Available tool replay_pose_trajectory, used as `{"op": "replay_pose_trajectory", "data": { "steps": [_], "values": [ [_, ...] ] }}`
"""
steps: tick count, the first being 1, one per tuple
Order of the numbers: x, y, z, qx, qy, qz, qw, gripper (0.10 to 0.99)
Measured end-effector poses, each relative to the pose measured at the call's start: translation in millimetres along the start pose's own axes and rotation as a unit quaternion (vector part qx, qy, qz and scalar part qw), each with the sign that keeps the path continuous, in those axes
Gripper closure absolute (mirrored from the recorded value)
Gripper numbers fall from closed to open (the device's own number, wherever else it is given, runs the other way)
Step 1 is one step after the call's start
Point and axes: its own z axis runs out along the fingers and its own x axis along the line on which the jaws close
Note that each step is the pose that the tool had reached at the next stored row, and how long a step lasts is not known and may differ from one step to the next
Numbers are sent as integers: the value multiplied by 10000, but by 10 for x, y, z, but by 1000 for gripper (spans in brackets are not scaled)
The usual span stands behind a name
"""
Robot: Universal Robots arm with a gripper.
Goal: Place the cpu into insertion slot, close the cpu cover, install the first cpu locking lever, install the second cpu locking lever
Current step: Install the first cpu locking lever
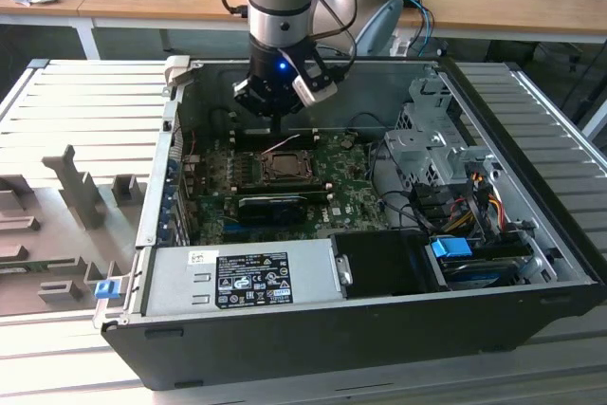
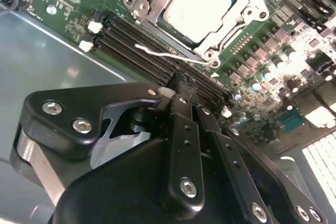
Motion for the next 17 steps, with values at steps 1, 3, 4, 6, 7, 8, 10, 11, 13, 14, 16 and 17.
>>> {"op": "replay_pose_trajectory", "data": {
  "steps": [1,3,4,6,7,8,10,11,13,14,16,17],
  "values": [
    [-2,-3,21,0,0,-1,10000,980],
    [-6,-10,58,1,0,-2,10000,980],
    [-9,-13,76,1,1,-2,10000,980],
    [-28,-19,115,0,0,-1,10000,980],
    [-36,-21,122,0,0,-1,10000,980],
    [-48,-23,133,0,0,-1,10000,980],
    [-70,-27,153,0,0,-1,10000,980],
    [-84,-29,161,0,0,-1,10000,980],
    [-109,-31,177,0,0,-1,10000,980],
    [-118,-31,184,0,0,-1,10000,980],
    [-136,-29,202,1,0,-1,10000,980],
    [-144,-27,211,1,0,-1,10000,980]
  ]
}}
